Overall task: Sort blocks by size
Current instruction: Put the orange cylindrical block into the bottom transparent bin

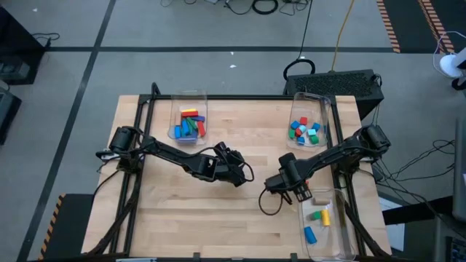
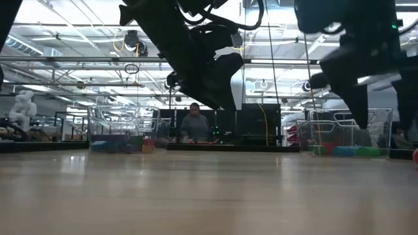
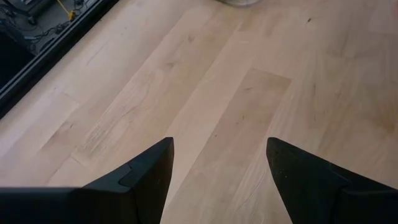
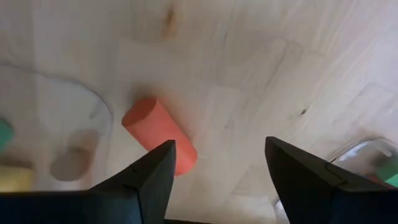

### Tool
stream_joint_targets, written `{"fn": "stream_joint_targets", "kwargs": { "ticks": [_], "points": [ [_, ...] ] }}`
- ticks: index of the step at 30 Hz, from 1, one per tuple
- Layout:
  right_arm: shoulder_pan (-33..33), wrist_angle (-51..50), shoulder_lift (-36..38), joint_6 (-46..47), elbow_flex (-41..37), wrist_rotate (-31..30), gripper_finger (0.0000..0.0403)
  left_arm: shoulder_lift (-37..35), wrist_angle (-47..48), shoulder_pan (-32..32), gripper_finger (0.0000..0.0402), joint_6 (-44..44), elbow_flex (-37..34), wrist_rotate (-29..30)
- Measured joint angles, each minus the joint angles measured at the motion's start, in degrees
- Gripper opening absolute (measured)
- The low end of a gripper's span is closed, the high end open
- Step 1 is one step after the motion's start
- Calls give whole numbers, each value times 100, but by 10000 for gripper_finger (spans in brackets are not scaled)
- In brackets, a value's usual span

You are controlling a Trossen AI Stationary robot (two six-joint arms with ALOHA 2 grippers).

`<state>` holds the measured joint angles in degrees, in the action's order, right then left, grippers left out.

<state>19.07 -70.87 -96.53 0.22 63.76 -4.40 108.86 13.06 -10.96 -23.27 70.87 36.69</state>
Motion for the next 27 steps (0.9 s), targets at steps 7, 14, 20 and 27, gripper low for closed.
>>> {"fn": "stream_joint_targets", "kwargs": {
  "ticks": [7, 14, 20, 27],
  "points": [
    [9, 166, 3, -91, -589, 514, 237, 0, -4, 0, 258, 0, 0, 0],
    [75, 503, 20, -120, -636, 798, 235, 0, -9, 11, 258, 0, 0, 0],
    [101, 569, 9, -42, -396, 307, 235, 0, -26, 43, 258, 0, 0, 9],
    [57, 216, 0, 273, 351, 24, 235, 0, -14, 153, 258, 7, 0, 24]
  ]
}}
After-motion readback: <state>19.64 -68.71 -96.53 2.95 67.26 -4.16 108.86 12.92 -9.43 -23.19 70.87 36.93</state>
